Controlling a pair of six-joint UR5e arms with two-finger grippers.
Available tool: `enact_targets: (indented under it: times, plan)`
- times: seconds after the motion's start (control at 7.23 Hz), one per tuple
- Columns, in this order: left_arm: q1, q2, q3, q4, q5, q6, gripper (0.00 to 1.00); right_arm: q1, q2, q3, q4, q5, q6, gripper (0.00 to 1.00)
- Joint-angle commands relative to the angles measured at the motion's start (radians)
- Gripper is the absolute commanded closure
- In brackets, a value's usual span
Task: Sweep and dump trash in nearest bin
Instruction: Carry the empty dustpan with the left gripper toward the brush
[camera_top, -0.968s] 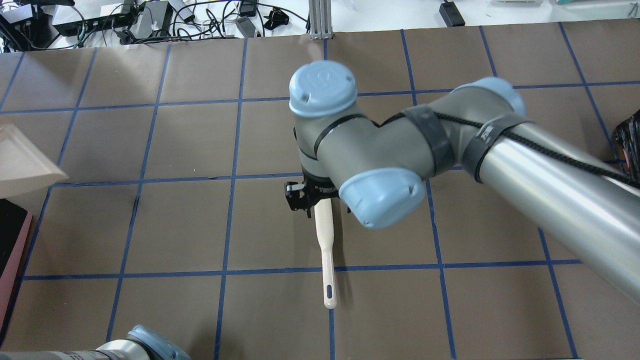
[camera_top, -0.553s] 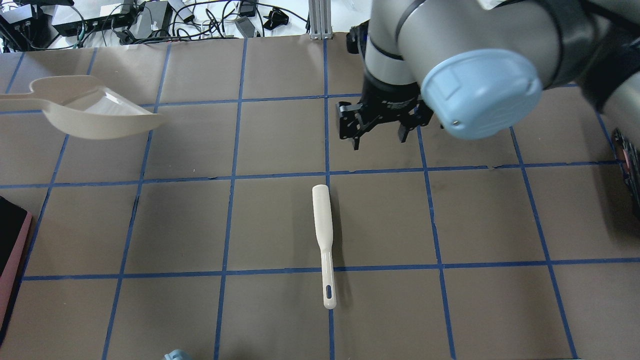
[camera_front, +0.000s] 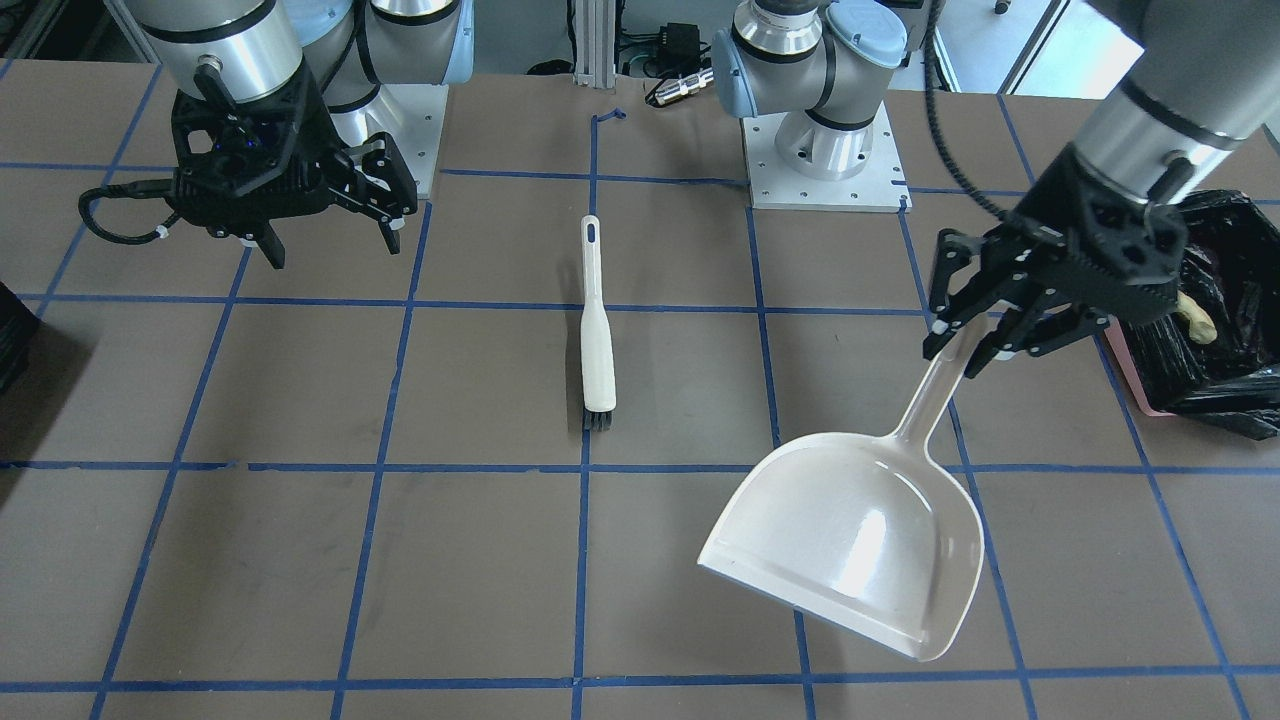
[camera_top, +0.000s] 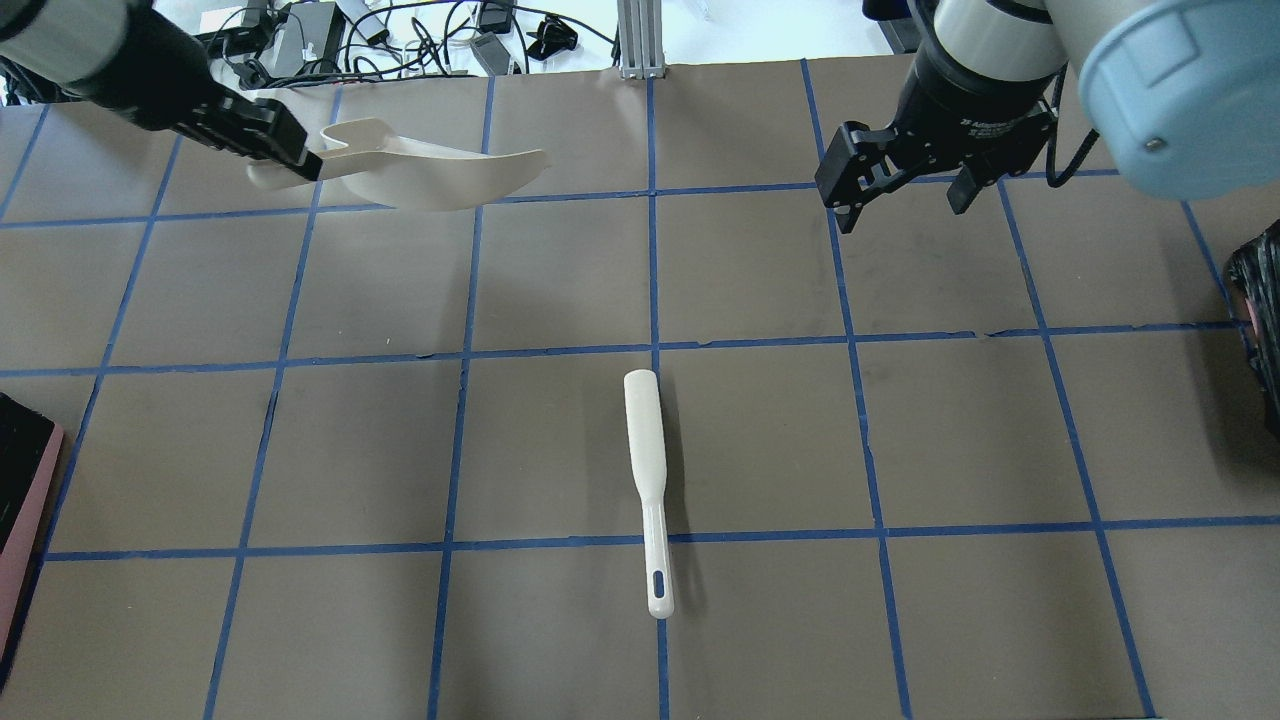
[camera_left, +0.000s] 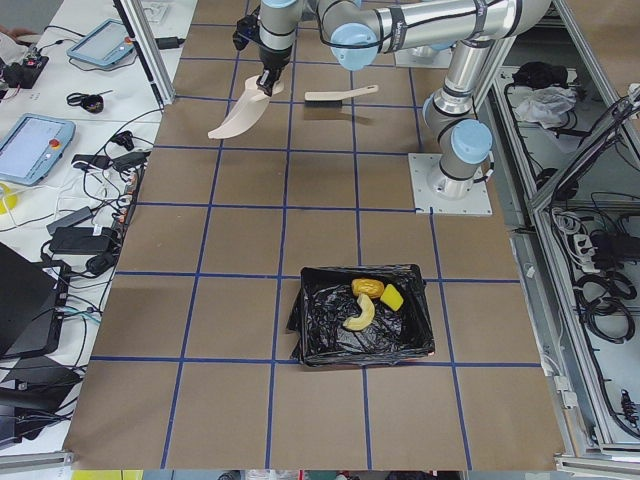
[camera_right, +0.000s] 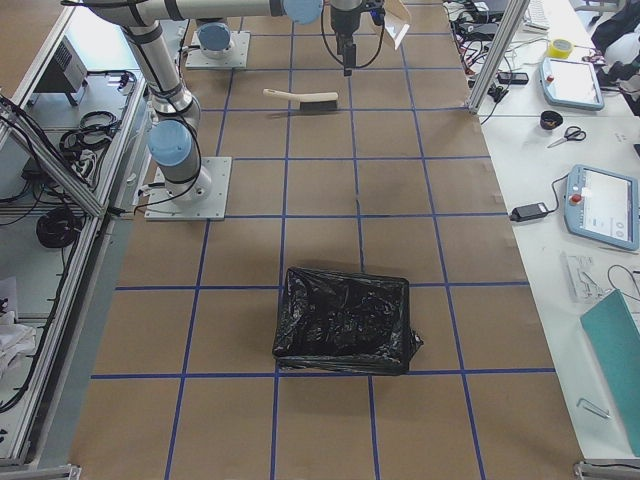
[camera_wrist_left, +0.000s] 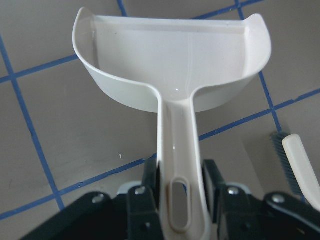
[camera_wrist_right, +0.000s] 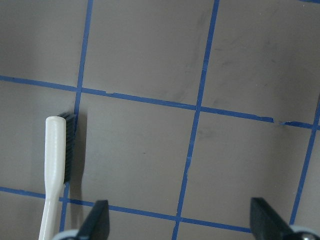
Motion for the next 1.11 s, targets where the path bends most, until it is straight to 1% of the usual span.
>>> enact_targets:
  times: [0.0,0.14,0.28,0.55,0.69,0.83,0.97]
  plan:
    - [-0.124,-0.041,-0.068,0.183,0.004,-0.192,1.0,0.0,-0.002,0.002,-0.006,0.008,-0.009,0.0]
    - [-0.173,-0.059,-0.091,0.238,0.01,-0.239,1.0,-0.001,-0.002,0.002,-0.006,0.0,-0.009,0.0]
    - [-0.239,-0.081,-0.114,0.327,0.068,-0.338,1.0,0.003,-0.002,0.005,-0.006,0.008,-0.01,0.0]
    - [-0.313,-0.138,-0.129,0.454,0.099,-0.425,1.0,0.002,0.0,0.008,-0.009,-0.002,-0.01,0.0]
    - [-0.371,-0.165,-0.129,0.502,0.162,-0.488,1.0,-0.003,0.0,0.008,-0.01,-0.005,-0.01,0.0]
    - [-0.406,-0.196,-0.129,0.548,0.19,-0.516,1.0,-0.003,0.0,0.008,-0.01,-0.003,-0.01,0.0]
    - [-0.416,-0.225,-0.129,0.568,0.202,-0.555,1.0,-0.003,0.0,0.008,-0.016,-0.002,-0.01,0.0]
